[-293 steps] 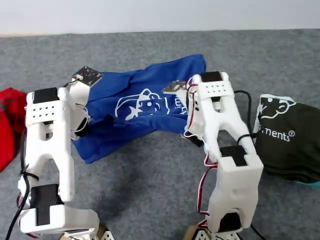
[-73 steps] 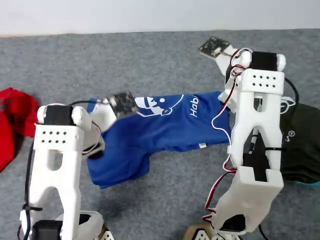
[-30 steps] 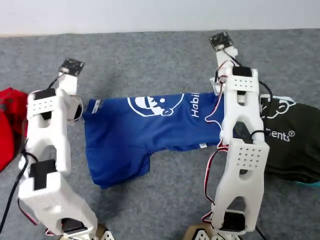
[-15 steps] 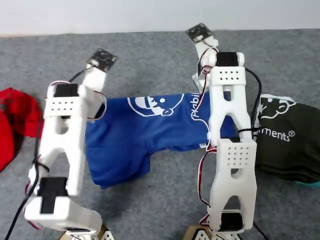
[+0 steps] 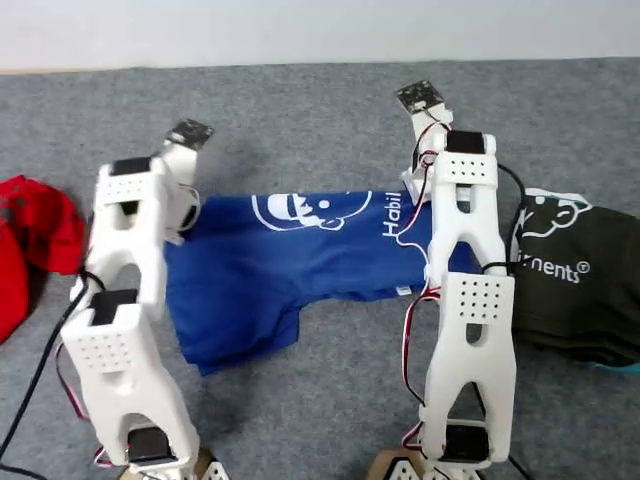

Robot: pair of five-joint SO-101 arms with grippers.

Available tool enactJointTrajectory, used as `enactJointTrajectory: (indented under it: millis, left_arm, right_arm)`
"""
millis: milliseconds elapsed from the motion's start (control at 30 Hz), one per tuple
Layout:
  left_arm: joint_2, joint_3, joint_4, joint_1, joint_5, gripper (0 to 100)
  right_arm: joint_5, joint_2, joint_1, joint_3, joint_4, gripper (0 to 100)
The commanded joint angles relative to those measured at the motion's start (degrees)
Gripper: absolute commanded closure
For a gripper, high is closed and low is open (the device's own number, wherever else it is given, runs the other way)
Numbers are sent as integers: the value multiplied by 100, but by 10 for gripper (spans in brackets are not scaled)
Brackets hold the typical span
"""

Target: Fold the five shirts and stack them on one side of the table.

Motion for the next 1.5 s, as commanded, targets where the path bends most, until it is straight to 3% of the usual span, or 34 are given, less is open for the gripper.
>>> enactJointTrajectory:
  millis: [0,333,500,700,1000,1200,1467]
  left_arm:
    - [-202,-532,387,-185,-35,995]
    - [-2110,4,905,387,-35,995]
    - [-2980,831,1169,659,-35,995]
    - [-3965,2053,1160,703,-35,995]
    - [-4651,2853,1152,-237,0,995]
    - [-4642,3196,1090,-255,0,995]
    - [-4695,3231,1064,-334,0,995]
  right_arm:
    - [-44,-92,189,-642,242,973]
    - [-53,-92,-374,-2549,1815,969]
    - [-70,-127,-497,-2699,2422,973]
    - [-378,-840,-549,-1354,2413,973]
    - [-466,-2484,-549,1960,2378,970]
    - [-440,-2484,-497,2822,2360,971]
    - [-422,-1982,189,2866,2308,972]
